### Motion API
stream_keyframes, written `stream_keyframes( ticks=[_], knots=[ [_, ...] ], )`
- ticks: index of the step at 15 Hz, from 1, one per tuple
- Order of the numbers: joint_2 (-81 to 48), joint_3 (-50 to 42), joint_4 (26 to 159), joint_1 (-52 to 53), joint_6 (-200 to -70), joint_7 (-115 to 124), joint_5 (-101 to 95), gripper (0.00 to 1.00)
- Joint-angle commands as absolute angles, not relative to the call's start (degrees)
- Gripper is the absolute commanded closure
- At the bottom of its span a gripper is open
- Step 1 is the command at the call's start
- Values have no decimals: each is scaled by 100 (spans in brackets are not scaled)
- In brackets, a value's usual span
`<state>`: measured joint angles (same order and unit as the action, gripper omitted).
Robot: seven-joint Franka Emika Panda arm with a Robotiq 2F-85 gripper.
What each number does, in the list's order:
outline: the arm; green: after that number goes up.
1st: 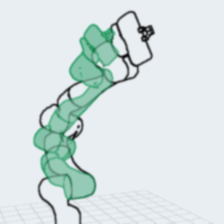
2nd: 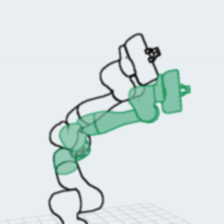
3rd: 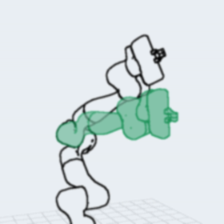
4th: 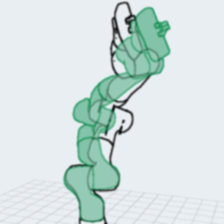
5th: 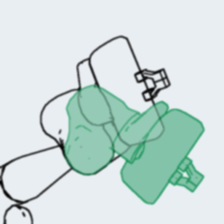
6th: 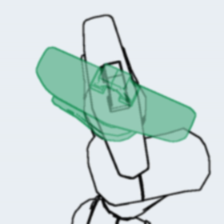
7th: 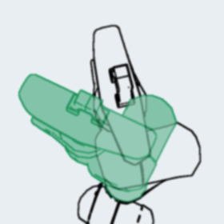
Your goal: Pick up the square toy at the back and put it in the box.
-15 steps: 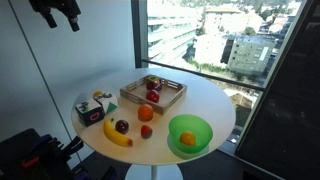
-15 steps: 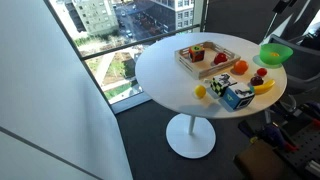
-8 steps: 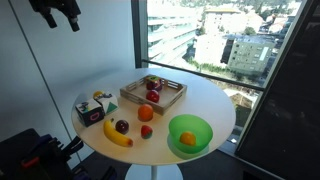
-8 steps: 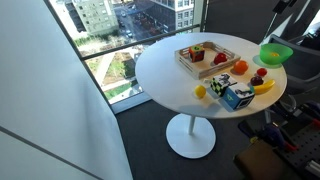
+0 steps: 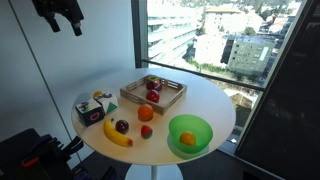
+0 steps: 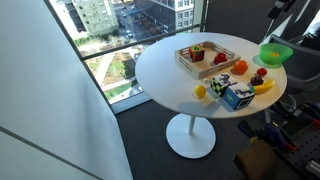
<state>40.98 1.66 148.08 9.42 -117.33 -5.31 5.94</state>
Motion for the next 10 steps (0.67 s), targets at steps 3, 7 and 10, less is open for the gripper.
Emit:
stream_keyframes(
  ticks=[3, 7, 10],
  knots=[
    [3291, 227, 14226, 728, -11538, -238, 620, 0],
    [2793, 228, 13980, 600, -11383, 43, 655, 0],
    [2478, 243, 13864, 533, -11262, 269, 679, 0]
  ],
)
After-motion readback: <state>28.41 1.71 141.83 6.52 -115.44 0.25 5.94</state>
